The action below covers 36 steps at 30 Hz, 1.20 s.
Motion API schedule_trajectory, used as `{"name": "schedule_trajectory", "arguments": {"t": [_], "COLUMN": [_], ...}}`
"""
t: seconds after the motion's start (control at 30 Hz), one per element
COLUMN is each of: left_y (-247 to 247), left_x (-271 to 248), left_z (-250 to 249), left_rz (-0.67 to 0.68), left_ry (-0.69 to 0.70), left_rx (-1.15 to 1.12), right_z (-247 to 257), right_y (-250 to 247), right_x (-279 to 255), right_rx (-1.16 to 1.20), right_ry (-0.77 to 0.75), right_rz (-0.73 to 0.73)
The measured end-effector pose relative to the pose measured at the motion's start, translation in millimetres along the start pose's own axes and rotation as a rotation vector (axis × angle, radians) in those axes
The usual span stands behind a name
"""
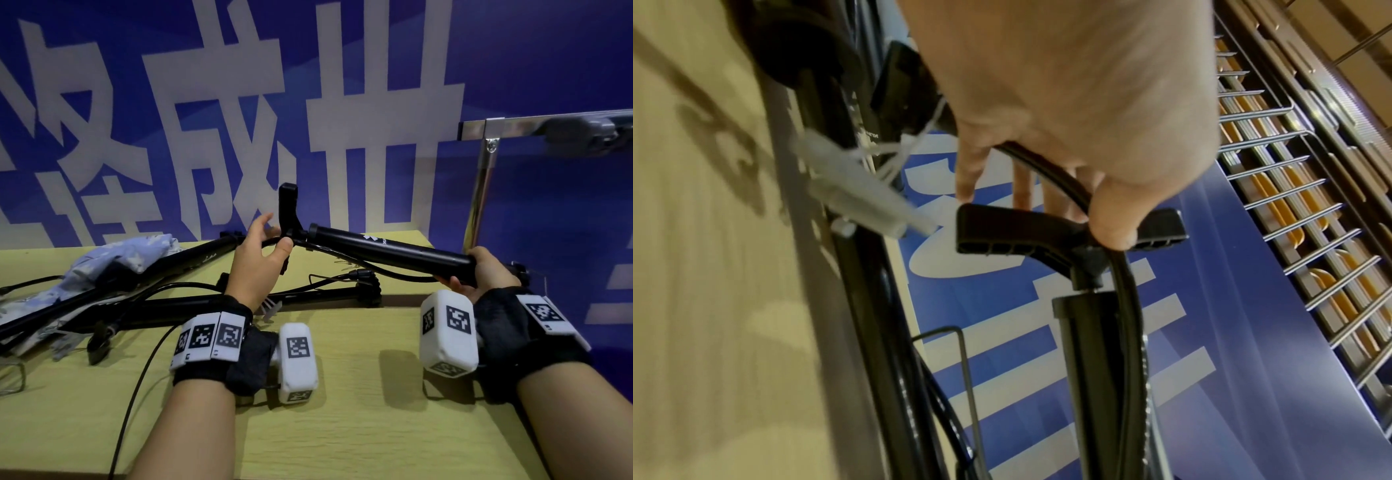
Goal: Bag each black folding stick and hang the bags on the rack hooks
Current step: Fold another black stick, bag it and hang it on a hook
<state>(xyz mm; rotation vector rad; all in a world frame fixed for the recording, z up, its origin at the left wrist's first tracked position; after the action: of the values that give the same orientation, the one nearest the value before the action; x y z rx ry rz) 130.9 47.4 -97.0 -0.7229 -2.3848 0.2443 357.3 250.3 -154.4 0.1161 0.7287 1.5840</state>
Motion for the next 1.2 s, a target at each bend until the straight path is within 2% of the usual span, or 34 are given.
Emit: {"name": "schedule_trajectory", "arguments": {"t": [0.13,0.6,0.7,0.8,0.93,1.07,1.2], "left_y": [-1,3,5,6,2,-2,1], "left_x": [3,-1,-2,-3,-2,0,-1], "left_z": [-2,0,1,-3,-10,-11,-13], "left_rz": [0.02,0.119,0.146,0.148,0.063,0.03,0.066], "left_ry": [0.071,-0.104,-0.121,-0.099,-0.047,-0.003,-0.003], "left_rx": [0.046,-0.016,-0.039,-0.095,-0.175,-0.117,-0.066], "right_z": [0,0,2,2,5,5,5], "right_y": [-2,-4,-5,-4,3,4,1], "right_x": [3,1,-1,-5,-11,-11,-10], "right_rx": [-0.077,-0.14,-0.105,-0.033,0.035,0.06,0.053], "right_ry": [0.039,0.032,-0.022,-0.077,-0.108,-0.112,-0.134], "right_rz": [0.01,-0.034,-0.06,-0.1,-0.051,-0.052,-0.118]}}
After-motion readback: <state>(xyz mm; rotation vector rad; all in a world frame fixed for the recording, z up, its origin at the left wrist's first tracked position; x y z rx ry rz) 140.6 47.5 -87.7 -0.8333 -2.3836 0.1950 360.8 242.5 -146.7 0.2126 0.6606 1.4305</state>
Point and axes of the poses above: each hand's wrist, its own x-axis towards the middle knuckle, its own y-axis out of the palm, z = x × y, the point moved 4 cm from there along x, towards the middle knuckle
